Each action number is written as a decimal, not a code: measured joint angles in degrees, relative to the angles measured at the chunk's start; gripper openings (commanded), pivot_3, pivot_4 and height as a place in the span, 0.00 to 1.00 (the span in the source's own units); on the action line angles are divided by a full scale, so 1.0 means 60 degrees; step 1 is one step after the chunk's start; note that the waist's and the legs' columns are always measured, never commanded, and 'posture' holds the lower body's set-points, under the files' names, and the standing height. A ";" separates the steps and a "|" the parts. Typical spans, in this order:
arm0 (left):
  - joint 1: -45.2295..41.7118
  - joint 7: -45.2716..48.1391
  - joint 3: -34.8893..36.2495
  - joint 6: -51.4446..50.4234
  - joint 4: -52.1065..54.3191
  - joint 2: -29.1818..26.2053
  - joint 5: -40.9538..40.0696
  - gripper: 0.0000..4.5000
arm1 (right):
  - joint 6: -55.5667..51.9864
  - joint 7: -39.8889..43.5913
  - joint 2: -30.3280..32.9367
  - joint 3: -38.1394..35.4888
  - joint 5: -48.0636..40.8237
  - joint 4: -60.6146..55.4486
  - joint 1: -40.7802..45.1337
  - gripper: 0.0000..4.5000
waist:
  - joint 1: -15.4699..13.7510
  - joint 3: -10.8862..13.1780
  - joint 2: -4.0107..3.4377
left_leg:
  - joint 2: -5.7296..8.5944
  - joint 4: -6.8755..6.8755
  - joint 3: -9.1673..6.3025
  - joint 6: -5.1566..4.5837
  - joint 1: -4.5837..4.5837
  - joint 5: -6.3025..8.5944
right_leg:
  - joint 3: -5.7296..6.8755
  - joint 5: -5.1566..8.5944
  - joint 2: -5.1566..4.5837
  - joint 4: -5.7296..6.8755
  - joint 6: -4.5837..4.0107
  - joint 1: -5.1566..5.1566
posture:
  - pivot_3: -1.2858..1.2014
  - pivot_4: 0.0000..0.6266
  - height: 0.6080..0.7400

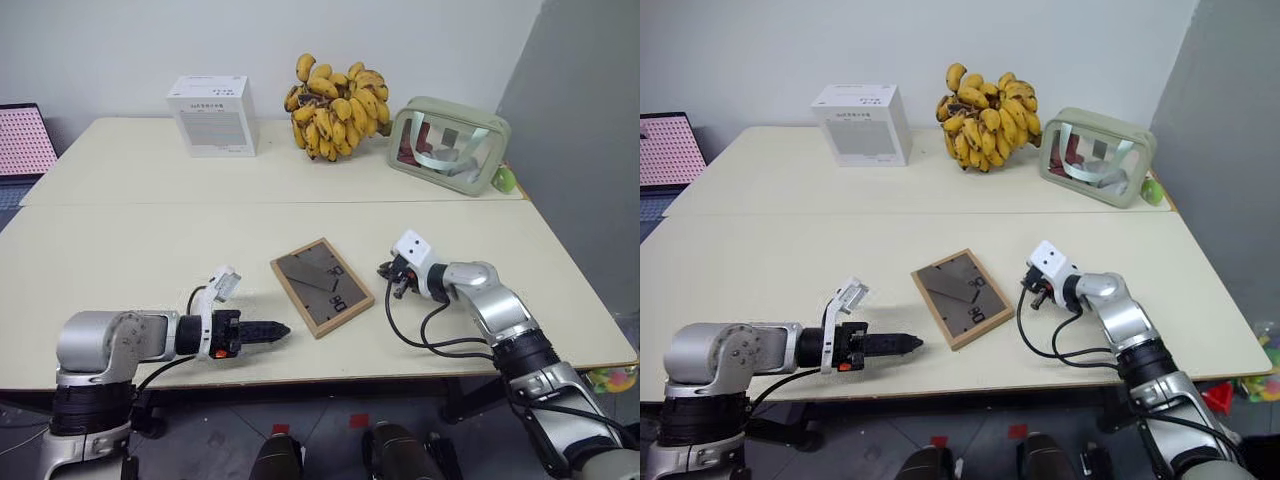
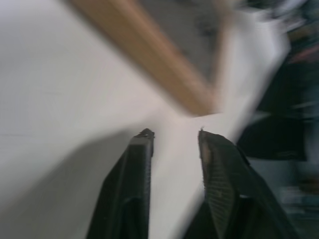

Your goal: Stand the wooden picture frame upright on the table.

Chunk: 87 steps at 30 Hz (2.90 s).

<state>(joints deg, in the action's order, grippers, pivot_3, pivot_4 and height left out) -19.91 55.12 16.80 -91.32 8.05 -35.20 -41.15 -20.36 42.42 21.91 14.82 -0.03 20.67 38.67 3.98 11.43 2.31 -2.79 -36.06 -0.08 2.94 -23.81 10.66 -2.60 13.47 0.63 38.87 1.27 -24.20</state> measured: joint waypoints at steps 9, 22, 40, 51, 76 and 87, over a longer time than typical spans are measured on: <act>-0.0023 -0.3384 0.1497 -0.0142 -0.1060 0.1854 -0.1502 0.97 | 0.0937 -0.0136 -0.0545 0.0055 0.0297 0.1419 0.0566 0.09 | -0.0043 -0.0004 0.0001 | 0.0003 0.0002 0.0002 0.0001 0.0002 0.0000 | -0.0004 -0.0011 -0.0004 -0.0001 0.0017 0.0007 | 0.52 0.24 1.00; 0.0287 -0.5413 0.2127 0.0515 -0.0262 0.4599 -0.1442 0.99 | -0.1317 -0.0439 -0.1734 0.0424 0.0169 -0.1611 -0.0747 0.09 | -0.0209 -0.0129 -0.0114 | 0.0037 0.0008 -0.0050 0.0058 0.0141 0.0037 | 0.0018 0.0018 -0.0041 -0.0213 -0.0028 0.0175 | 0.52 0.24 1.00; 0.0058 -0.6184 0.2849 -0.0156 -0.0592 0.3903 -0.2953 0.28 | -0.0744 -0.0374 -0.0391 -0.0237 0.0083 -0.1047 -0.0658 0.09 | -0.0177 -0.0161 -0.0088 | 0.0022 0.0060 0.0005 -0.0046 -0.0031 0.0049 | 0.0008 -0.0061 -0.0034 -0.0275 0.0095 0.0075 | 0.52 0.24 1.00; -0.2123 -0.3605 0.0298 0.0938 -0.0878 0.0862 -0.3216 0.28 | -0.5457 0.2317 0.0300 -0.2026 -0.4836 -0.3856 0.1990 0.46 | -0.0162 -0.0124 -0.0070 | 0.0021 0.0049 0.0008 -0.0045 -0.0063 0.0048 | 0.0007 -0.0041 -0.0032 -0.0239 0.0048 0.0024 | 0.52 0.24 1.00; -0.2593 -0.0471 -0.1589 0.2099 -0.1346 -0.0444 -0.2620 0.28 | -0.7036 0.2764 0.0587 -0.2097 -0.7252 -0.4621 0.1849 1.00 | -0.0275 -0.0118 -0.0073 | 0.0016 0.0008 0.0015 -0.0048 -0.0184 0.0047 | 0.0006 -0.0040 -0.0030 -0.0151 0.0056 -0.0130 | 0.52 0.24 1.00; -0.2674 -0.3241 -0.0190 -0.0149 -0.3180 0.0168 -0.5907 0.28 | 0.6414 0.1655 0.3103 -0.1694 -0.0107 -0.3470 -0.1605 1.00 | -0.0310 -0.0114 -0.0064 | 0.0020 0.0006 0.0040 -0.0046 -0.0178 0.0048 | -0.0015 -0.0031 -0.0031 -0.0155 0.0090 -0.0133 | 0.52 0.24 1.00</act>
<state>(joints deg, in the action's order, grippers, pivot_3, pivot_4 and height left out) -35.96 35.68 15.66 -92.21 -11.02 -34.19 -76.60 18.13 52.35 40.53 4.65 -0.67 -0.15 29.04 2.12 10.75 1.92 -2.66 -36.02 0.16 2.66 -24.87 10.95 -2.69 13.28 0.45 37.93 1.80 -24.99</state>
